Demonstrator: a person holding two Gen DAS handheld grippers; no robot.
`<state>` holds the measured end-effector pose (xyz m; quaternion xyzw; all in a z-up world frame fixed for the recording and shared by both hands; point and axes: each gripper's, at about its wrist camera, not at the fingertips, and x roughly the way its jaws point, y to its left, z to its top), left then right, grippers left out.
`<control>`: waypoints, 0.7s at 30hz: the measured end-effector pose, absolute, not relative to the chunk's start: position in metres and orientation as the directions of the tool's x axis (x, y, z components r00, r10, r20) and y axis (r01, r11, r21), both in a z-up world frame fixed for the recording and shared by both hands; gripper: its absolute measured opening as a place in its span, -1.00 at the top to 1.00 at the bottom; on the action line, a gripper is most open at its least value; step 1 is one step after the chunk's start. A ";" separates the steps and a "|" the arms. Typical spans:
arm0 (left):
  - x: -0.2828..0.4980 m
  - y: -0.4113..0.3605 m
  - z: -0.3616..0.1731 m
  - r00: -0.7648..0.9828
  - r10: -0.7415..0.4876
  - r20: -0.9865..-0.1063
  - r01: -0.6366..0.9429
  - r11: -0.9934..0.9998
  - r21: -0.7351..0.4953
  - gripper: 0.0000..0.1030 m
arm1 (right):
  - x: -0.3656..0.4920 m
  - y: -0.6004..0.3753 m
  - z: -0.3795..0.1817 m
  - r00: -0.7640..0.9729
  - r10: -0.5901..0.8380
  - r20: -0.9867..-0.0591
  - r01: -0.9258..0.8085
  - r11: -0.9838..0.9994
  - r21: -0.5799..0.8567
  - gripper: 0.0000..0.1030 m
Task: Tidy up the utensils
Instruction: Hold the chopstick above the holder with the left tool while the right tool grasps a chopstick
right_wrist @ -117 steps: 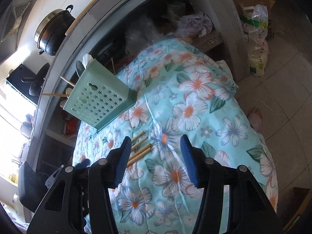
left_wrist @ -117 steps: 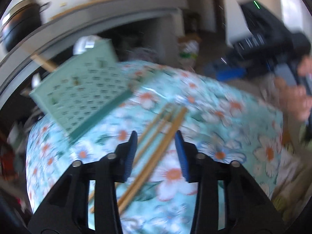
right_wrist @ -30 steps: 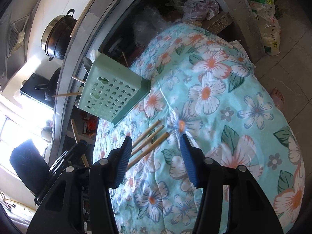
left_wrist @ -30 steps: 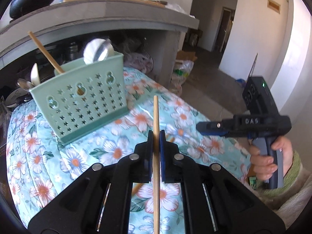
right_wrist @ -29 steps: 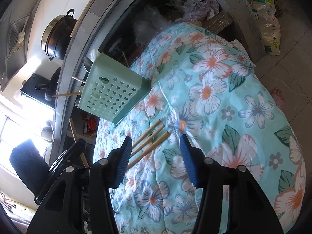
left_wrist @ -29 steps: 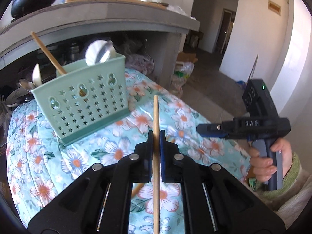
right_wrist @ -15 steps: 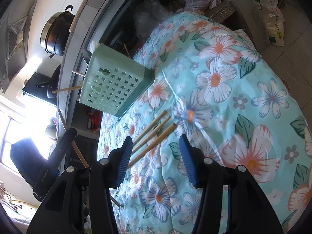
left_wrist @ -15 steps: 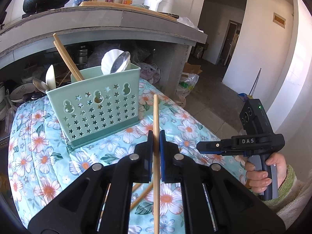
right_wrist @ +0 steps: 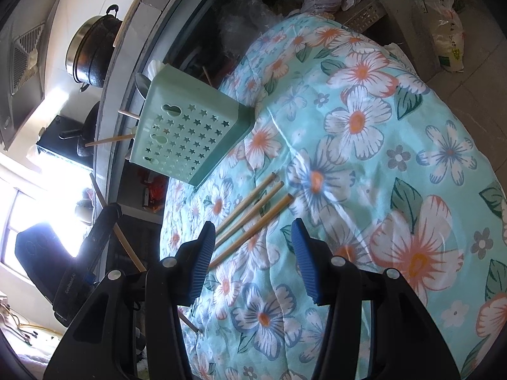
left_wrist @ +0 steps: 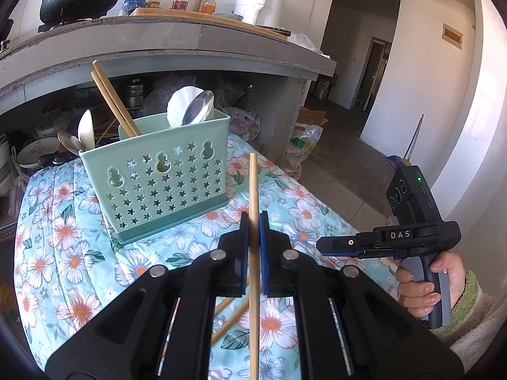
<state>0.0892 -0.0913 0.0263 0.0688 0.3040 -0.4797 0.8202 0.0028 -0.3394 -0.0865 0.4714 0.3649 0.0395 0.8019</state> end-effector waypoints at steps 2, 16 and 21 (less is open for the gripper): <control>0.089 -0.090 0.029 0.358 -0.748 -0.559 0.829 0.530 -0.178 0.90 | 0.002 -0.340 -0.087 0.733 0.405 -0.546 0.285 0.546 0.788 0.05; 0.085 -0.078 0.037 0.372 -0.767 -0.523 0.826 0.530 -0.189 0.90 | 0.019 -0.330 -0.123 0.699 0.463 -0.545 0.346 0.448 0.824 0.26; 0.087 -0.075 0.035 0.368 -0.768 -0.524 0.823 0.531 -0.201 0.90 | 0.034 -0.333 -0.133 0.715 0.473 -0.515 0.350 0.395 0.849 0.28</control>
